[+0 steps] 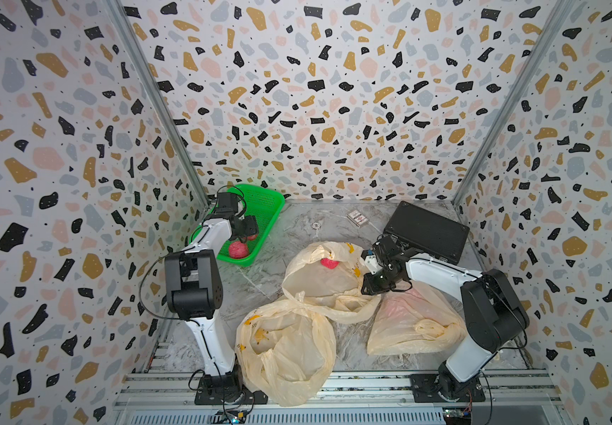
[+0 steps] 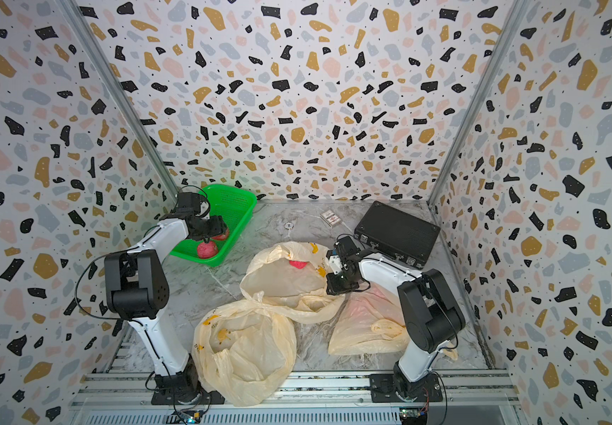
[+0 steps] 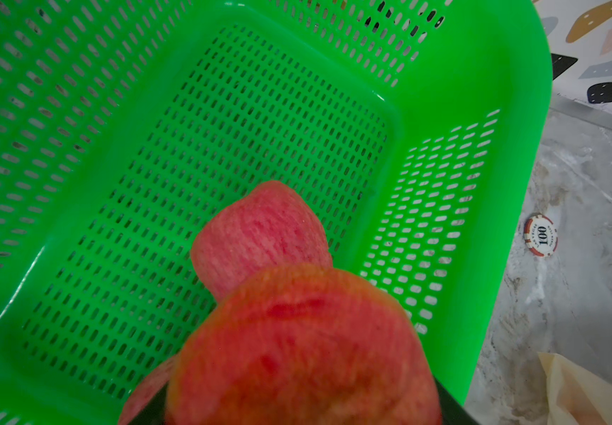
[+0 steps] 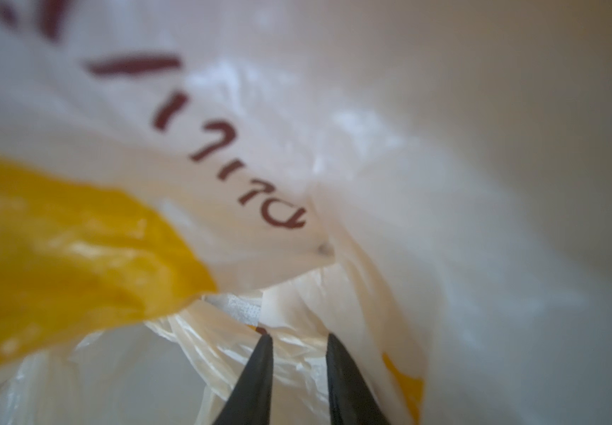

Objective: Untie the knot of a plastic bag & take out the apple
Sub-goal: Place the apple in the basket.

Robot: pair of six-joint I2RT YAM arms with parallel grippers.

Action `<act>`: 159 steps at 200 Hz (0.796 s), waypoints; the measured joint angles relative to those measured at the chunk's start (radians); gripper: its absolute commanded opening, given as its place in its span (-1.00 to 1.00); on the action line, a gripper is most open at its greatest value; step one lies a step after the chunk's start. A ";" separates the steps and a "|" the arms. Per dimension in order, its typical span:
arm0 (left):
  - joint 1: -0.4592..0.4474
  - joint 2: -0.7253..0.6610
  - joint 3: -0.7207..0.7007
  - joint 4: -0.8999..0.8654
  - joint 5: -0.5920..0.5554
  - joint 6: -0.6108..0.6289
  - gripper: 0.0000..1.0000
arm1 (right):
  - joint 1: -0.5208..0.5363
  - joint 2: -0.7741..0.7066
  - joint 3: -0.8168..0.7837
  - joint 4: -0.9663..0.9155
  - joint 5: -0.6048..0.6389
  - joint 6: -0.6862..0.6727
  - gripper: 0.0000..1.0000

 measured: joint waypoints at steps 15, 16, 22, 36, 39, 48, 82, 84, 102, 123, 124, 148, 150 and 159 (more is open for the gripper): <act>0.000 -0.001 -0.015 0.005 -0.003 0.003 0.92 | 0.000 0.001 0.000 -0.005 0.000 -0.001 -0.37; 0.000 -0.002 -0.016 0.005 -0.003 0.003 0.97 | 0.000 0.001 0.000 -0.005 0.000 -0.001 -0.37; 0.000 -0.006 -0.031 0.010 -0.006 0.003 0.99 | 0.000 0.001 0.000 -0.005 0.000 -0.002 -0.36; 0.000 -0.029 -0.077 0.024 -0.013 0.007 0.99 | 0.000 0.001 0.001 -0.006 0.000 -0.002 -0.34; 0.000 -0.037 -0.088 0.029 -0.013 0.006 0.99 | 0.000 0.001 0.001 -0.007 0.000 -0.002 -0.33; 0.000 -0.063 -0.122 0.037 -0.018 0.007 0.99 | 0.000 0.001 0.002 -0.006 0.000 -0.003 -0.33; 0.000 -0.203 -0.195 0.066 -0.019 0.008 0.99 | 0.000 0.001 0.004 -0.007 0.000 -0.003 -0.31; 0.000 -0.215 -0.197 0.068 -0.016 0.008 0.99 | 0.000 0.001 0.004 -0.007 0.000 -0.003 -0.31; -0.006 -0.309 -0.199 0.083 -0.001 0.015 0.99 | 0.000 0.001 0.004 -0.007 0.000 -0.002 -0.31; -0.042 -0.436 -0.200 0.084 0.035 0.033 0.95 | 0.000 0.001 0.010 -0.009 0.000 -0.002 -0.31; -0.048 -0.446 -0.200 0.084 0.037 0.034 0.95 | 0.000 0.001 0.011 -0.009 0.000 -0.001 -0.31; -0.174 -0.594 -0.236 0.082 0.064 0.064 0.79 | 0.000 0.003 0.015 -0.006 -0.001 0.005 -0.32; -0.186 -0.608 -0.242 0.082 0.068 0.068 0.77 | 0.000 0.003 0.015 -0.006 -0.001 0.005 -0.32; -0.254 -0.671 -0.281 0.079 0.077 0.073 0.69 | 0.000 0.008 0.015 -0.005 -0.001 0.008 -0.33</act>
